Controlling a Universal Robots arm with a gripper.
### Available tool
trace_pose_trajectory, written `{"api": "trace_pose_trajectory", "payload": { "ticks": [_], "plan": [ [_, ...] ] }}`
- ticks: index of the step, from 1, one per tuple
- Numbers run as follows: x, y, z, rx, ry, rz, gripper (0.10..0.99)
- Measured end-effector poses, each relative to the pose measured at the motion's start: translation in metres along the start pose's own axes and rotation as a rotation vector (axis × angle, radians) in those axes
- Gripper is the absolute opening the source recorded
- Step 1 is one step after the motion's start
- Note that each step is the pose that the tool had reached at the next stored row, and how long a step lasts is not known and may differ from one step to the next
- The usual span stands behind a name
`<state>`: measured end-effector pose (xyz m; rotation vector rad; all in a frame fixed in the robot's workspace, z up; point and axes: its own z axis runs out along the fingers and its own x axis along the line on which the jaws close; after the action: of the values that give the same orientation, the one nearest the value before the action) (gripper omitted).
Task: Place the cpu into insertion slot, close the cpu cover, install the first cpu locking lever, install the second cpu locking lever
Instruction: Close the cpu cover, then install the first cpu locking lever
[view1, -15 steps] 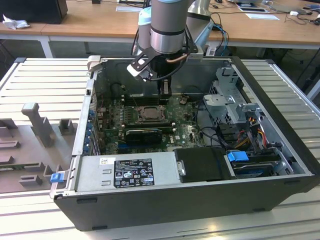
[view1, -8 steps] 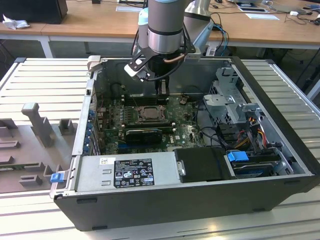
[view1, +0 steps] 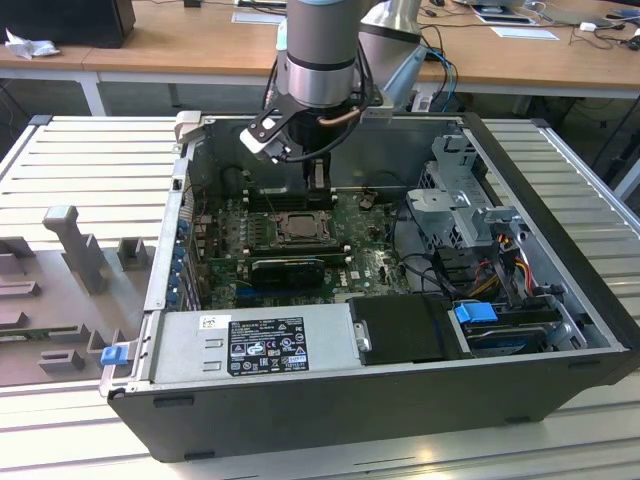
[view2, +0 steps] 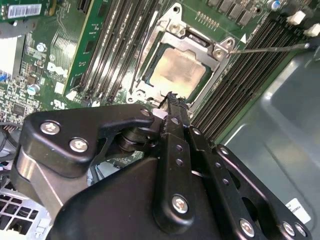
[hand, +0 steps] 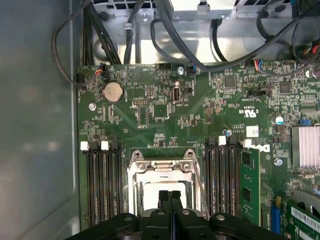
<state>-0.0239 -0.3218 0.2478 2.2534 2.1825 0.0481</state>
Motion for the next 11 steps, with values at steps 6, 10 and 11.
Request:
{"api": "trace_pose_trajectory", "payload": {
  "ticks": [6,10,11],
  "plan": [
    [-0.0003,-0.0099,-0.0002,0.0,0.0,0.0,0.106],
    [-0.0004,-0.0121,-0.0004,0.0,0.0,0.0,0.106],
    [-0.0004,-0.0121,-0.0008,0.0,-0.0002,0.0,0.106]
  ]
}}
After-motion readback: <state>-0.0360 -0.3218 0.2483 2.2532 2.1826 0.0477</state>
